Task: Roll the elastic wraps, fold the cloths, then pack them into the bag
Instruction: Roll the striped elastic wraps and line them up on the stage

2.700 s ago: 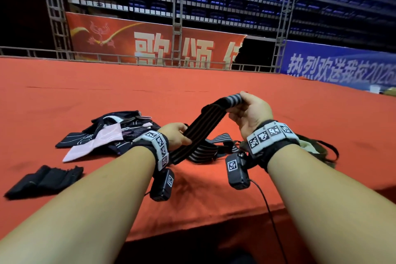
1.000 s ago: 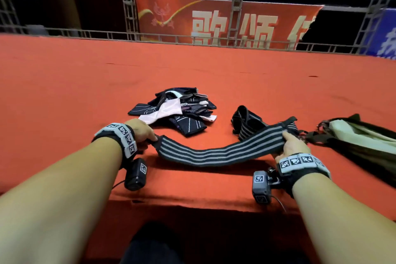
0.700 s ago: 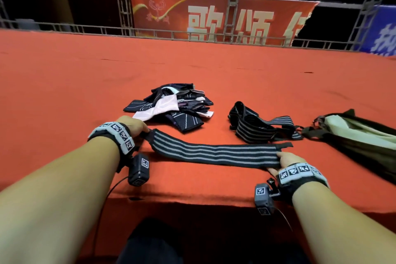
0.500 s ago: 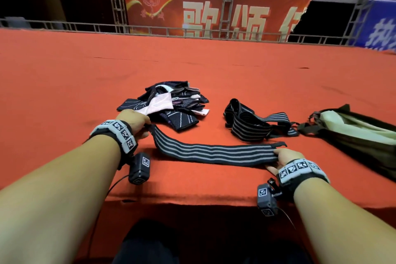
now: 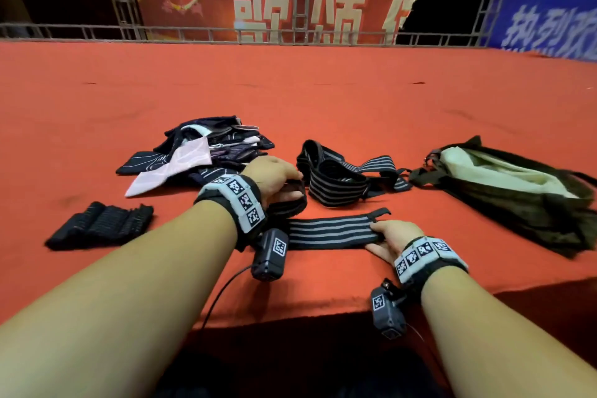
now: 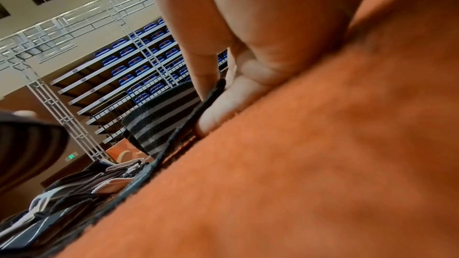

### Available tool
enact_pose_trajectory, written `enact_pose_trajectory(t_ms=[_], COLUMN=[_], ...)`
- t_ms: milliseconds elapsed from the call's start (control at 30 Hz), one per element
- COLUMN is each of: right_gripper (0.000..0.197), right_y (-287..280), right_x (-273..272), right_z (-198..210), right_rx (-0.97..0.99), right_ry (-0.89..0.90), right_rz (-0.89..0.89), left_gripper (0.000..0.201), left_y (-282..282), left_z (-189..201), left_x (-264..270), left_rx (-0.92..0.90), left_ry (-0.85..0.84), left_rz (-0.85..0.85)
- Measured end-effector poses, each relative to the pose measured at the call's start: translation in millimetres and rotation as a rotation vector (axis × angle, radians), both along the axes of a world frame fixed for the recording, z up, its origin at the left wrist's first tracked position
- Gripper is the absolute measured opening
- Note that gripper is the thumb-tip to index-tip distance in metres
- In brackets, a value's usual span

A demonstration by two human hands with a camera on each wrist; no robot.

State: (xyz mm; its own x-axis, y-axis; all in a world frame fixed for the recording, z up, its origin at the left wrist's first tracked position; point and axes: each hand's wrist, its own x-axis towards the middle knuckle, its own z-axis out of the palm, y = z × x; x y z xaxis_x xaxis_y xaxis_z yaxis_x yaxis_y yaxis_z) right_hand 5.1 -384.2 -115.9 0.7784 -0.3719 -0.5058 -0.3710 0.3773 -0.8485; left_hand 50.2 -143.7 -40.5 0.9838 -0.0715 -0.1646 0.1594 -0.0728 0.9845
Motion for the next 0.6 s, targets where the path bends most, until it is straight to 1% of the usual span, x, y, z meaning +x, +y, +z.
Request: enact_pose_trajectory(t_ms=[67,100,133,167,200,233,300,400,467,533,567,600], right_gripper=[0.03,0.032,0.03,0.021,0.011,0.004,0.005,0.019,0.02,0.015,0.013,0.009], right_y=[-1.0,-4.6,-5.2,-8.8,-5.3,-5.4,-6.8,-8.3,-6.6,-1.5,1.3,3.1], right_x=[3.2,6.0,3.0,1.2,-0.9,-3.3,-5.0,-7.6,-8.4,-9.2,-9.1,-7.7], right_z=[-6.2,-9.9,-8.3,-9.3,-9.8,-12.0,-12.3,-7.9,-9.9,-10.7,-9.5,-6.4], right_rx=[0.108,0.093,0.096,0.103,0.09,0.034,-0.004,0.0,-0.058,-0.116,-0.18,-0.346], right_ry=[0.01,0.015,0.005,0.018,0.02,0.0,-0.017,-0.018,-0.054,-0.089,-0.097,-0.094], right_rz=[-0.007,-0.024,-0.031,-0.013,0.037,0.082,0.103,0.095,0.124,0.108,0.085,0.079], left_gripper=[0.015,0.016,0.017,0.018,0.019,0.019,0.021,0.023,0.024,0.025,0.026,0.026], left_y=[-23.3,-33.5,-43.1,-53.3,-57.7,-62.8,-71.2,-74.8,-71.9,-67.2,-64.3,-61.6], left_z=[-3.9,-5.6,-7.1,-9.0,-10.5,-12.2,-14.8,-16.9,-17.0,-13.8,-12.0,-10.2], left_x=[-1.5,-1.7,-1.6,-1.5,-1.8,-2.2,-2.0,-4.0,-5.0,-8.0,-8.6,-8.4], left_rx=[-0.029,-0.037,-0.04,-0.04,-0.038,-0.036,-0.033,-0.034,-0.044,-0.061,-0.064,-0.066], left_ry=[0.016,0.019,0.022,0.025,0.024,0.024,0.029,0.031,0.031,0.027,0.026,0.024], left_rz=[-0.056,-0.077,-0.094,-0.113,-0.122,-0.135,-0.154,-0.171,-0.162,-0.151,-0.147,-0.143])
